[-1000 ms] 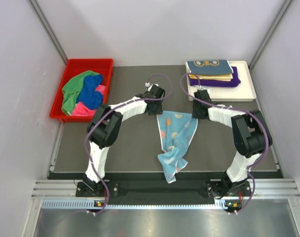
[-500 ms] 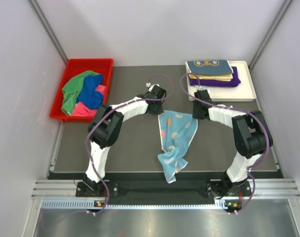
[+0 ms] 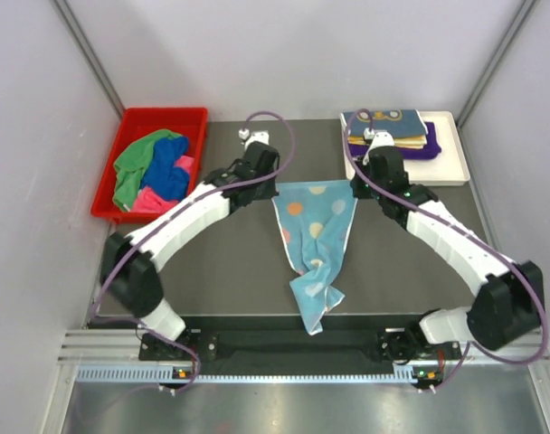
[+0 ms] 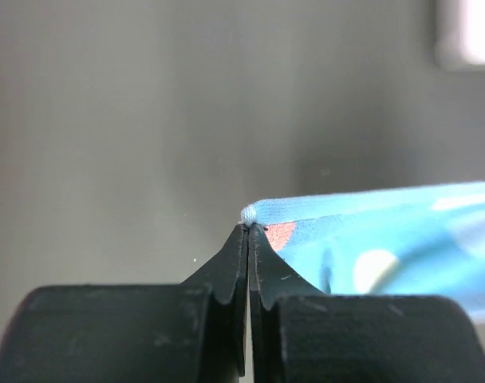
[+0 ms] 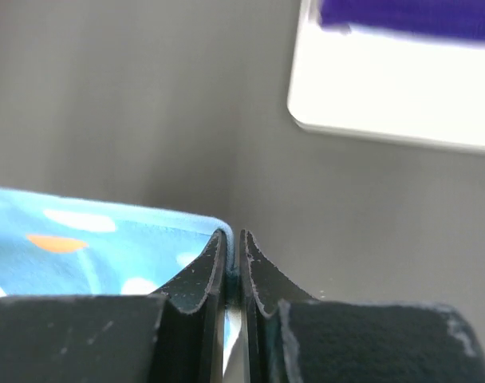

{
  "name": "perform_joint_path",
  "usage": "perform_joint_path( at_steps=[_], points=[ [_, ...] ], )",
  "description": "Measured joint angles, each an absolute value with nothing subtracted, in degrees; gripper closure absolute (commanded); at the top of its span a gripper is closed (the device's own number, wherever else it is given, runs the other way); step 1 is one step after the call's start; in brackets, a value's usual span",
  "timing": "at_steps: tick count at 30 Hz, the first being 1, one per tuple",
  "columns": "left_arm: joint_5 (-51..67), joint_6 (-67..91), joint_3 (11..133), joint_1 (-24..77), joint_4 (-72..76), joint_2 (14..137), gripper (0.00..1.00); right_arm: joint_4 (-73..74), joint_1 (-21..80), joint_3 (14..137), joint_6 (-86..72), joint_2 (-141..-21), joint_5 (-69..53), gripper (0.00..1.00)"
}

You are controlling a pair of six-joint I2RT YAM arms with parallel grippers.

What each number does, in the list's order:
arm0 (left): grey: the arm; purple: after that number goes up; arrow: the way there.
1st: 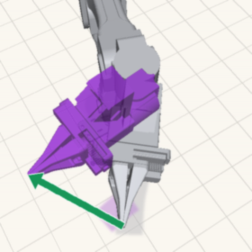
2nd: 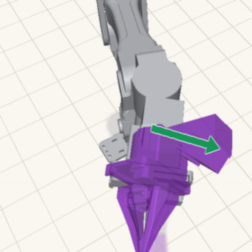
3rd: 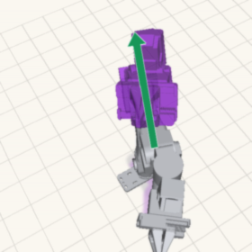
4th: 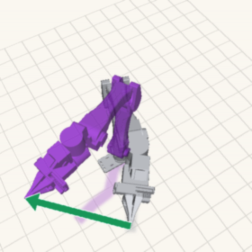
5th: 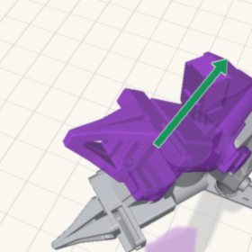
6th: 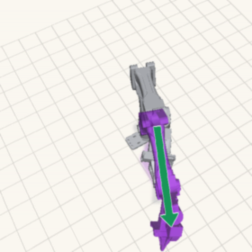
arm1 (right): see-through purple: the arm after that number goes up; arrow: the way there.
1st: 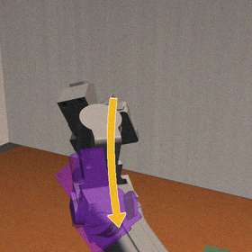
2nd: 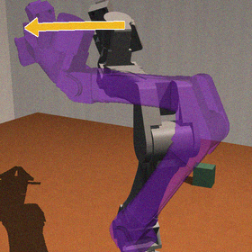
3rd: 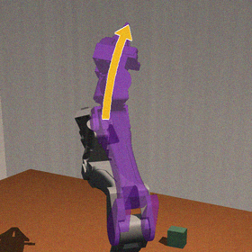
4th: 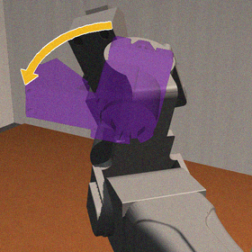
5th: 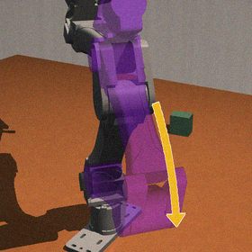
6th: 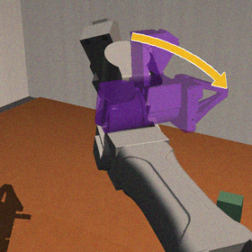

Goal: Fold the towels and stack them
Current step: Flatten out the crumpled towel

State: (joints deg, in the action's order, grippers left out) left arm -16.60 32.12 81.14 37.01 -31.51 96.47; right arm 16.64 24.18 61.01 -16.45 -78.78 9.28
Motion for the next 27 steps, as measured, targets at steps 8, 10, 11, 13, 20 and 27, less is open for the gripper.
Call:
perform_joint_path(
  at_steps=[8,10,11,13,20,27],
  points=[
    [-18.0,27.1,79.7,39.0,-33.7,74.2,1.0,20.8,30.7,65.9,-12.5,-67.9,9.3,1.0],
    [-17.7,25.9,79.7,39.9,-35.0,69.9,1.0,22.6,32.5,67.7,-11.6,-65.7,9.2,1.0],
    [-17.5,25.2,79.7,40.3,-35.8,67.6,1.0,23.3,33.4,68.5,-11.3,-64.9,9.2,1.0],
    [-16.7,24.2,80.1,40.5,-37.1,64.3,1.0,24.6,35.2,70.7,-10.5,-63.2,8.9,1.0],
    [-11.4,20.6,87.2,40.7,-42.0,58.6,1.0,28.2,39.3,78.6,-9.8,-58.0,6.4,1.0],
    [-6.3,18.9,94.1,40.8,-43.8,56.5,1.0,32.0,40.8,86.4,-10.0,-56.8,2.7,1.0]
  ],
)
